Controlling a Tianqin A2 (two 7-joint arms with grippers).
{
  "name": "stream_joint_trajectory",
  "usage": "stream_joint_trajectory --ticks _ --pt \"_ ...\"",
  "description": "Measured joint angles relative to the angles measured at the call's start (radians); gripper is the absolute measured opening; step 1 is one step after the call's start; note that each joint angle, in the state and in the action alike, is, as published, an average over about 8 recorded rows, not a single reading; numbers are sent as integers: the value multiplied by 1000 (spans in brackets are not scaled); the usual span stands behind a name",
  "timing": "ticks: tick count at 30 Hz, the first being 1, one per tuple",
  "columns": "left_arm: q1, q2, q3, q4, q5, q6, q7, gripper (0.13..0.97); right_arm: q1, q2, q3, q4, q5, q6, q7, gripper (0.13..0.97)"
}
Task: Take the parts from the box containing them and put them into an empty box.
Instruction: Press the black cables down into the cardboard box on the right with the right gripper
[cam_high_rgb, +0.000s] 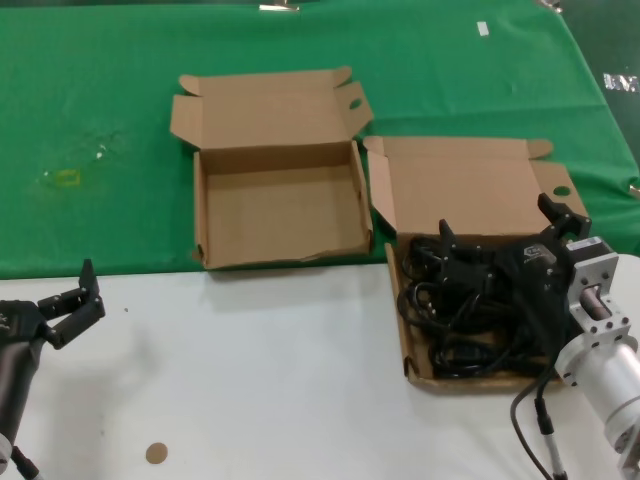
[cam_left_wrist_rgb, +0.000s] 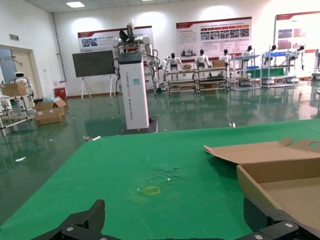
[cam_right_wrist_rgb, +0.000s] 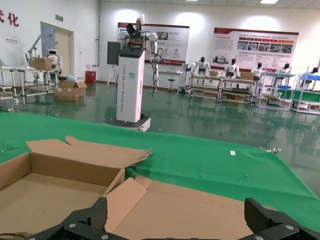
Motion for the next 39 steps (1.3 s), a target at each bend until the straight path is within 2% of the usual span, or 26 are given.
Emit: stream_joint_trajectory --ticks 27,39 --pt "0 0 0 0 0 0 0 966 0 0 0 0 0 0 0 966" --pt "0 0 0 0 0 0 0 927 0 0 0 0 0 0 0 966"
